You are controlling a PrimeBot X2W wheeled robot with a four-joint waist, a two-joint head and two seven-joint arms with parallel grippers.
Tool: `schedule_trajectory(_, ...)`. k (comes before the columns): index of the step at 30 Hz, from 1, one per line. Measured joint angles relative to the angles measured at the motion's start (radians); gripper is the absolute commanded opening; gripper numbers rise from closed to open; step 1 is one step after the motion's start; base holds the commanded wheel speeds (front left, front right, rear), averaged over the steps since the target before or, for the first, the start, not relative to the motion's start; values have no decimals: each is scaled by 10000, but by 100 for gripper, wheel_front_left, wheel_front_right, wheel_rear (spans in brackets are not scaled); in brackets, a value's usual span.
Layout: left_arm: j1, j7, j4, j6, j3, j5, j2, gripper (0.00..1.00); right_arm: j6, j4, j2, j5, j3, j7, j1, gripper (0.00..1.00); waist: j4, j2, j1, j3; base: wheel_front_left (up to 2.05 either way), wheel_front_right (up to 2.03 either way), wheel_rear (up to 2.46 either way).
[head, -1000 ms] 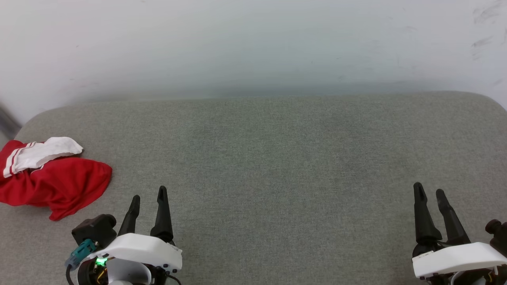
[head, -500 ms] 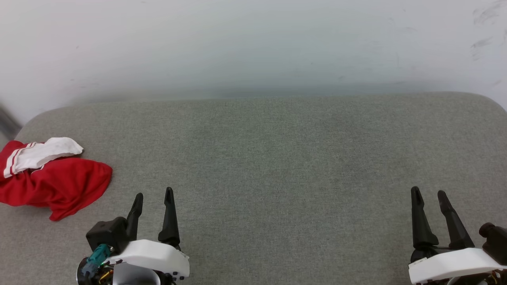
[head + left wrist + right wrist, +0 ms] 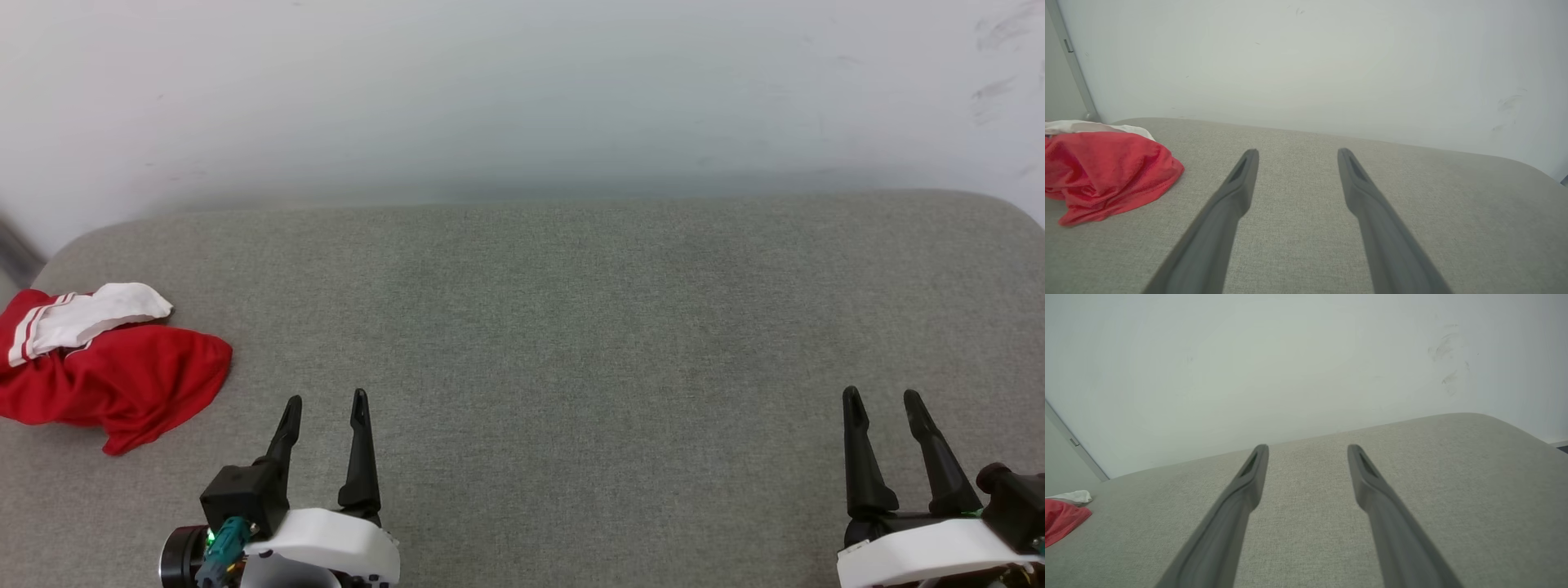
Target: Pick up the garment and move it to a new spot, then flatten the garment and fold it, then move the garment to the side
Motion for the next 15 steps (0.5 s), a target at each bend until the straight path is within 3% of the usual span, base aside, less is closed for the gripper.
schedule_trajectory(15, 237, -311, -157, -431, 357, 1260, -320, 100, 0, -144, -2, -748, 8, -322, 165, 100, 18, 0, 0, 15, 0, 0, 0)
